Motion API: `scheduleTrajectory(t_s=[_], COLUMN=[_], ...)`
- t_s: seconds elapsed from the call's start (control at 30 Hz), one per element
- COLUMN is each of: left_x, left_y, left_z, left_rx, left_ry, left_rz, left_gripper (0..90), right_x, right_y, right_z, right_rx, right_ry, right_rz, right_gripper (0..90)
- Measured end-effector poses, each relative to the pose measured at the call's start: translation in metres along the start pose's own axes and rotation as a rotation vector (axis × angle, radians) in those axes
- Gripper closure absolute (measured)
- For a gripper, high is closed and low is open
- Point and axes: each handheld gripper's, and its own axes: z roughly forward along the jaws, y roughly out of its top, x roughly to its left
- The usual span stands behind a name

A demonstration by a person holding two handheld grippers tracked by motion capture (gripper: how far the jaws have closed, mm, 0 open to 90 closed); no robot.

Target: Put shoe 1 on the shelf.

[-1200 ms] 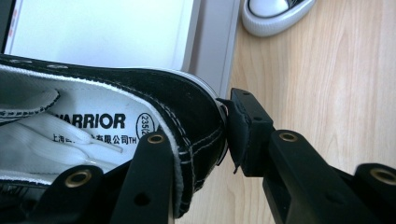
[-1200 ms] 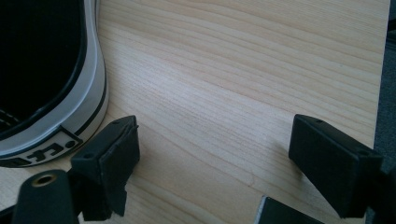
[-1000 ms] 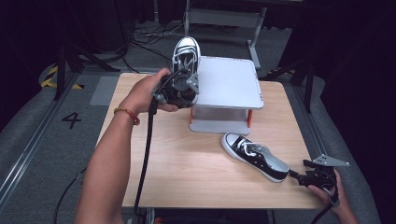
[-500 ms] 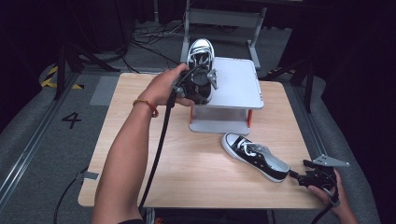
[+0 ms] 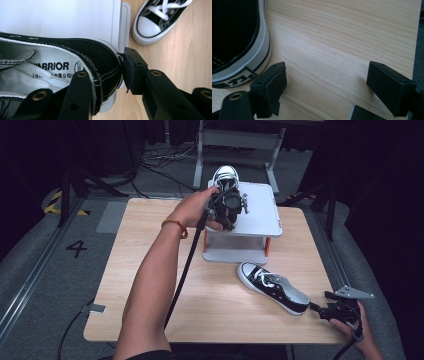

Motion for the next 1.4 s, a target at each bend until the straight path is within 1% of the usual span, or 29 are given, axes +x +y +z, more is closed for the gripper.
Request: scheduleTrajectory(t_s=[0.07,0.1,0.13,0.2,0.23,0.3,0.37,0.4,0.43,0.5,0.6,0.67,0.7,0.73,0.8,0.83,0.87,0.9,1.0,1.03,1.07,1.1,1.13,1.17,1.23,1.27,1.3,1.37,1.4], left_x=[0.002,0.003,0.003,0.004,0.004,0.003,0.002,0.001,0.001,0.000,0.000,0.001,0.001,0.001,0.003,0.004,0.005,0.006,0.008,0.009,0.009,0.010,0.011,0.011,0.013,0.014,0.015,0.015,0.014], left_y=[0.002,0.002,0.002,0.003,0.004,0.004,0.004,0.004,0.004,0.003,0.001,0.001,0.000,-0.001,-0.002,-0.003,-0.003,-0.003,0.000,0.001,0.002,0.003,0.004,0.005,0.007,0.007,0.007,0.007,0.007], left_z=[0.004,0.005,0.007,0.008,0.008,0.009,0.008,0.007,0.007,0.006,0.005,0.005,0.006,0.006,0.006,0.006,0.007,0.007,0.010,0.011,0.013,0.014,0.015,0.015,0.017,0.018,0.019,0.019,0.019], left_rx=[-0.001,-0.002,-0.011,-0.012,-0.013,-0.015,-0.020,-0.017,-0.004,0.000,-0.014,-0.014,-0.009,-0.001,0.001,0.013,0.010,0.014,0.018,0.018,0.030,0.032,0.026,0.032,0.037,0.042,0.031,0.024,0.033], left_ry=[-0.018,-0.018,-0.015,-0.009,-0.003,0.004,0.028,0.038,0.042,0.049,0.067,0.072,0.086,0.090,0.095,0.095,0.096,0.097,0.101,0.107,0.111,0.119,0.118,0.114,0.120,0.121,0.120,0.128,0.136], left_rz=[0.000,0.002,-0.010,-0.008,-0.004,-0.007,-0.015,-0.014,-0.006,0.002,-0.006,-0.007,-0.009,-0.013,-0.018,-0.016,-0.012,-0.016,-0.006,-0.010,-0.007,0.003,-0.001,-0.004,0.002,-0.007,-0.018,-0.023,-0.025], left_gripper=[69.7,69.0,67.0,64.0,63.8,63.2,60.2,57.9,57.4,58.5,59.5,59.6,59.6,59.8,59.8,59.9,59.9,59.9,59.8,59.8,59.8,59.8,59.8,59.8,59.7,59.5,59.3,58.5,57.6], right_x=[0.000,0.000,0.000,0.000,0.000,0.000,0.000,0.000,0.000,0.000,0.000,0.000,0.000,0.000,0.000,0.000,0.000,0.000,0.000,0.000,0.000,0.000,0.000,0.000,0.000,0.000,0.000,0.000,0.001], right_y=[0.000,0.000,0.000,0.000,0.000,0.000,0.000,0.000,0.000,0.000,0.000,0.000,0.000,0.000,0.000,0.000,0.000,0.000,0.000,0.000,0.000,0.000,0.000,0.000,0.000,0.000,0.000,-0.001,-0.001], right_z=[0.000,0.000,0.000,0.000,0.000,0.000,0.000,0.000,0.000,0.000,0.000,0.000,0.000,0.000,0.000,0.000,0.000,0.000,0.000,0.000,0.000,0.000,0.000,0.000,0.000,0.000,0.000,-0.001,-0.001], right_rx=[0.000,0.001,0.000,0.000,0.000,0.000,0.000,0.001,0.000,0.000,-0.002,-0.002,-0.001,0.000,0.000,0.000,0.000,0.000,0.000,0.000,0.000,0.000,0.000,-0.001,-0.002,-0.002,-0.002,-0.002,-0.003], right_ry=[0.003,0.003,0.002,0.004,0.005,0.006,0.006,0.006,0.006,0.006,0.006,0.007,0.008,0.009,0.009,0.009,0.008,0.007,0.008,0.008,0.008,0.008,0.008,0.007,0.005,0.005,0.006,0.004,0.004], right_rz=[0.001,0.000,0.001,-0.001,-0.002,-0.003,-0.003,-0.005,-0.006,-0.008,-0.009,-0.009,-0.008,-0.006,-0.007,-0.007,-0.007,-0.008,-0.008,-0.007,-0.007,-0.007,-0.008,-0.008,-0.009,-0.009,-0.009,-0.008,-0.009], right_gripper=[16.7,16.7,16.6,16.6,16.7,16.7,16.6,16.7,16.6,16.6,16.7,16.6,16.7,16.6,16.6,16.6,16.6,16.6,16.6,16.6,16.6,16.6,16.6,16.6,16.6,16.6,16.6,16.6,16.6])
